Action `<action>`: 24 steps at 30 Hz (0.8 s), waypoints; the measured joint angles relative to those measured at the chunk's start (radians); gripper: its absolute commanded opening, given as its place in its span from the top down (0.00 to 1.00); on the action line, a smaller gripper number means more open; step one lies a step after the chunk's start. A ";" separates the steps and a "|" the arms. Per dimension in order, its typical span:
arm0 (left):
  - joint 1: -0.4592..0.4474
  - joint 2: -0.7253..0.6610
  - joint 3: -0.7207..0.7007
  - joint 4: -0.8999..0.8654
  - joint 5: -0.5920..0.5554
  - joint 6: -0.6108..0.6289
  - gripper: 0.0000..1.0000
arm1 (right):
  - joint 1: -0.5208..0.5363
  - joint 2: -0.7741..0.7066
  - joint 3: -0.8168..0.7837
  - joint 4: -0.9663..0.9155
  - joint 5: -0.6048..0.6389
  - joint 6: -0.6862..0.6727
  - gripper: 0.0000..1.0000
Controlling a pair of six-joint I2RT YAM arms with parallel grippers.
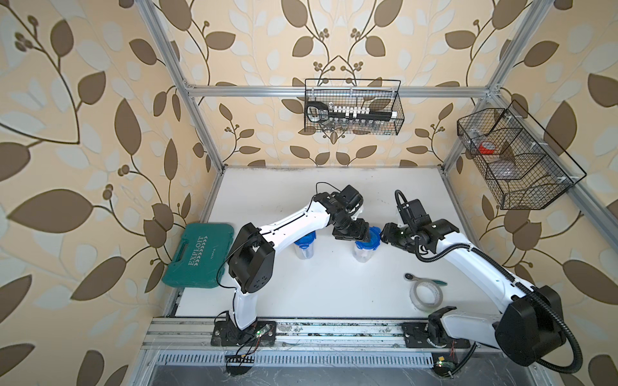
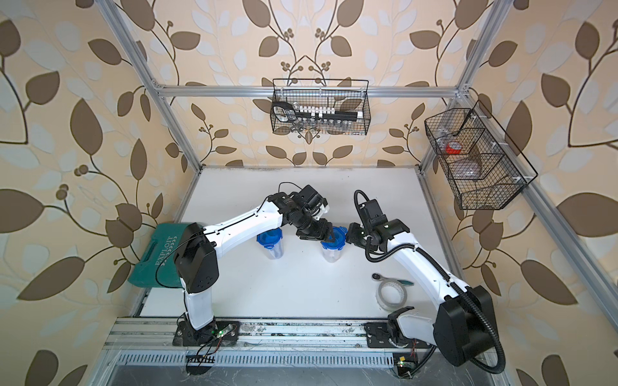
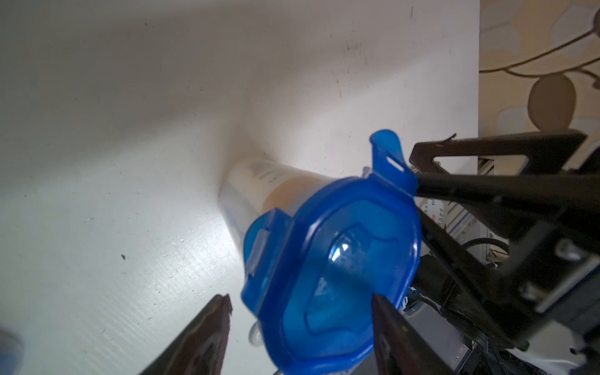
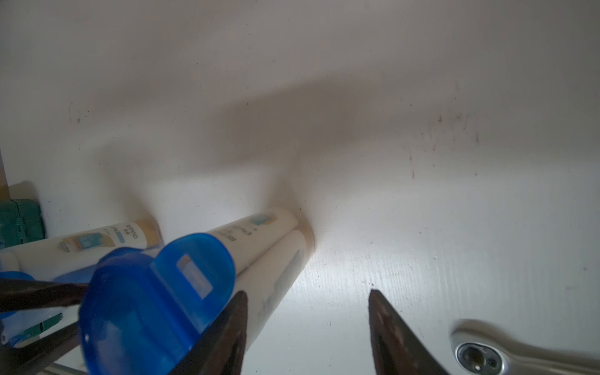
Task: Take out toiletry kits
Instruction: Adjust the container at the center of the board.
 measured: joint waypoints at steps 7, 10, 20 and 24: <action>0.000 0.000 -0.001 0.002 0.000 -0.006 0.31 | -0.003 0.111 0.114 0.046 -0.013 -0.032 0.41; 0.000 0.000 -0.001 0.002 -0.002 -0.012 0.31 | -0.003 0.142 0.137 0.070 -0.037 -0.042 0.41; 0.021 -0.007 -0.007 0.005 -0.004 -0.058 0.30 | -0.070 0.078 0.131 0.116 -0.132 -0.062 0.66; 0.040 -0.010 -0.010 0.006 0.002 -0.067 0.29 | -0.240 -0.095 -0.069 0.283 -0.383 -0.005 0.68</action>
